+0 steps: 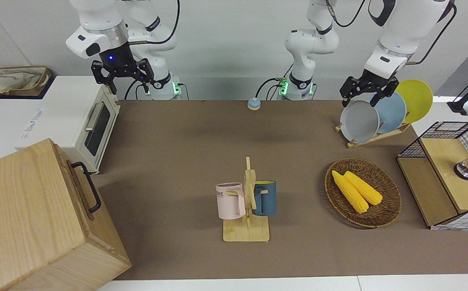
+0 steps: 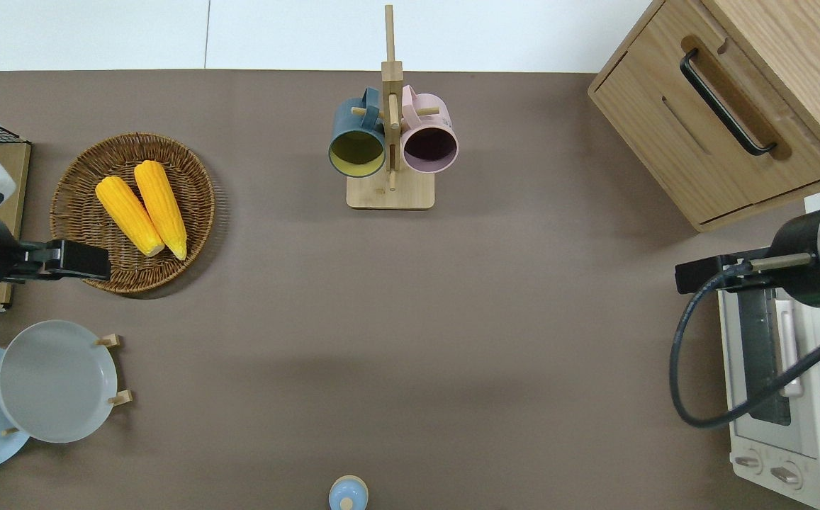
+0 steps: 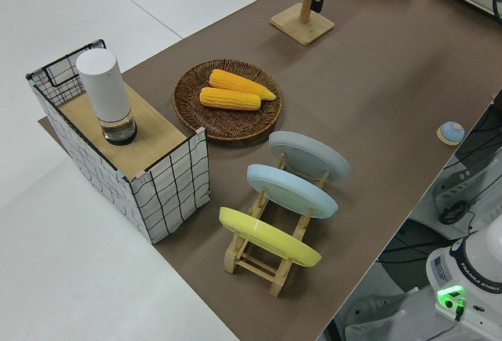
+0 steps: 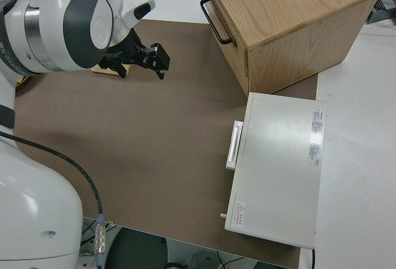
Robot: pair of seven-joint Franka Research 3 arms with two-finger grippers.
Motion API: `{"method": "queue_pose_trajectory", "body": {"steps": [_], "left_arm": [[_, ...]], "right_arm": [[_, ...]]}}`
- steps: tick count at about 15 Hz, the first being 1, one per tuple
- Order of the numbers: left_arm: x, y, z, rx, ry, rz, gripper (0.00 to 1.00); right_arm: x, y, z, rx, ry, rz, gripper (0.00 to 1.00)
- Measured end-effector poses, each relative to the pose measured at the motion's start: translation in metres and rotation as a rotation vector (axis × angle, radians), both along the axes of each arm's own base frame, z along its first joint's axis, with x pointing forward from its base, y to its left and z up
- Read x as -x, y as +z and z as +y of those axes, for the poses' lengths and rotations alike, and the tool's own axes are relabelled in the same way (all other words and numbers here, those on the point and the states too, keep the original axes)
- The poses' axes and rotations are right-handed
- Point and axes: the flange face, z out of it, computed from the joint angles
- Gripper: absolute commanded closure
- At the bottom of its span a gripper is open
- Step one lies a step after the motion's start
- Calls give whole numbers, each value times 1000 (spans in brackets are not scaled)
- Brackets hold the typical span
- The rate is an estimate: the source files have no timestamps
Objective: Slide drawer open with right arm
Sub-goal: 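Raise the right arm from rest toward the wooden drawer unit, then reach the right gripper up to the black drawer handle and grasp it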
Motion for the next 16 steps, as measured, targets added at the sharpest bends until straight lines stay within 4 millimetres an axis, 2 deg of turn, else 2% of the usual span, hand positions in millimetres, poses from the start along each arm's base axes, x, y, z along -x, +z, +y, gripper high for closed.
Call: {"method": "queue_pose_trajectory", "body": {"steps": [5, 8, 13, 16], "left_arm": [[0, 0, 0, 0, 0, 0, 2], [0, 0, 0, 0, 0, 0, 5], [0, 0, 0, 0, 0, 0, 2], [0, 0, 0, 0, 0, 0, 2]], "right_arm": [[8, -3, 51, 133, -47, -36, 11], [10, -12, 73, 284, -17, -69, 11], [9, -47, 123, 528, -10, -148, 11], [1, -70, 140, 661, 16, -194, 11]]}}
